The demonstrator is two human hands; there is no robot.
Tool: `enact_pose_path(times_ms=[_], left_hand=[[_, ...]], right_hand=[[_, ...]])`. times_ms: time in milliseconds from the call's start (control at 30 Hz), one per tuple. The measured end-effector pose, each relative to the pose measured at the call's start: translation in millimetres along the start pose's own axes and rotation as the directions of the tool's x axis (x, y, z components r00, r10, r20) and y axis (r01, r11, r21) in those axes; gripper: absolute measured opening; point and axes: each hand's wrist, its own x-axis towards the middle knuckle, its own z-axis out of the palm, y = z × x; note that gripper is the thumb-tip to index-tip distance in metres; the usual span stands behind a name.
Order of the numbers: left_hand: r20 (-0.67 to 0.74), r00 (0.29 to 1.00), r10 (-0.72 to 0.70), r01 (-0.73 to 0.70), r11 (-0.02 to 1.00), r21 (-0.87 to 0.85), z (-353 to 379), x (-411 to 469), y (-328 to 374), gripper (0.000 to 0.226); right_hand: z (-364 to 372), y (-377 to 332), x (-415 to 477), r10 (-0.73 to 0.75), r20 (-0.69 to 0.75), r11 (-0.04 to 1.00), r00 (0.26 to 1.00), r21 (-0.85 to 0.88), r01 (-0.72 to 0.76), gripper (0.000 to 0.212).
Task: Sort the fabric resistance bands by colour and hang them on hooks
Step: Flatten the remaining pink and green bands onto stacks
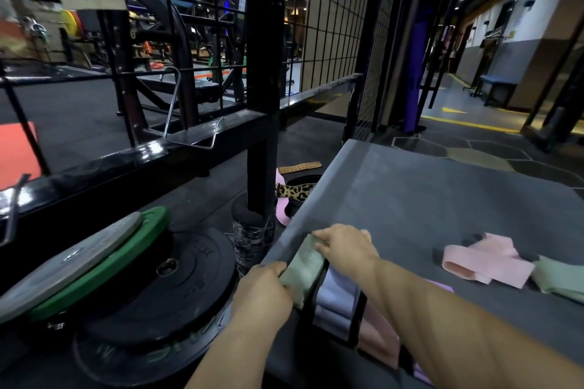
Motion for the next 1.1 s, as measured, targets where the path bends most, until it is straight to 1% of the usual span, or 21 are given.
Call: enact_pose_path(times_ms=[67,167,233,367,467,567,700,767,900,1000,1033,1100], left_hand=[[-0.011,1.0,0.002,-0.002,1.0,0.001,1.6,0.4,-2.2,0.004],[-0.004,1.0,-0.009,0.009,1.0,-0.001,4.5,0.9,-2.9,0.027],[-0.009,1.0,-0.009,0.009,1.0,-0.023,4.5,0.3,-3.8,0.035],[-0.001,1.0,-0.001,0.001,0.998,-0.064,3.4,-0.1,-5.5,0.033],[-0.003,1.0,-0.027,0.027,0.996,-0.087,0.8,-1.1,-3.7,0.033],[-0.074,0.997,-0.033,0.029,0.998,-0.058,-4.5,-1.8,1.9,0.029],[-0.123,0.992,-0.04,0.035,0.998,-0.043,-13.3,-6.9,17.4,0.035],[-0.153,0.988,-0.023,0.023,1.0,0.0,-15.0,-10.4,30.6,0.034],[-0.182,0.982,0.056,-0.049,0.998,0.046,0.4,-13.9,64.4,0.033],[-0.197,0.961,0.192,-0.198,0.98,-0.01,23.9,-17.4,97.2,0.028],[-0.186,0.955,0.23,-0.241,0.97,-0.034,33.0,-21.2,109.7,0.025],[-0.139,0.94,0.311,-0.318,0.948,-0.03,54.0,-29.1,135.8,0.022]], right_hand=[[0.8,0.7,0.1,0.011,-0.003,1.0,1.0,0.006,-0.011,0.035],[1.1,3.0,-1.2,0.021,0.001,1.0,1.0,0.016,-0.021,0.035],[1.9,3.9,-2.5,0.026,0.007,0.999,1.0,0.019,-0.026,0.035],[2.3,4.5,-3.2,0.026,0.004,0.999,1.0,0.027,-0.026,0.035],[1.3,4.0,-5.3,0.007,-0.023,1.0,1.0,0.013,-0.007,0.037],[-3.1,3.4,-8.7,0.008,-0.052,0.999,0.999,0.036,-0.006,0.04],[-17.1,8.2,-18.3,0.011,-0.096,0.997,0.995,0.079,-0.004,0.039],[-24.9,17.0,-28.2,0.035,-0.111,0.993,0.993,0.118,-0.022,0.04],[-34.2,51.3,-60.5,0.068,-0.144,0.994,0.987,0.095,-0.055,0.034],[-35.9,91.0,-92.1,0.134,-0.168,0.988,0.977,0.098,-0.118,0.032],[-35.3,106.2,-103.9,0.156,-0.166,0.986,0.974,0.092,-0.142,0.033],[-34.9,138.6,-130.1,0.209,-0.165,0.977,0.964,0.084,-0.197,0.033]])
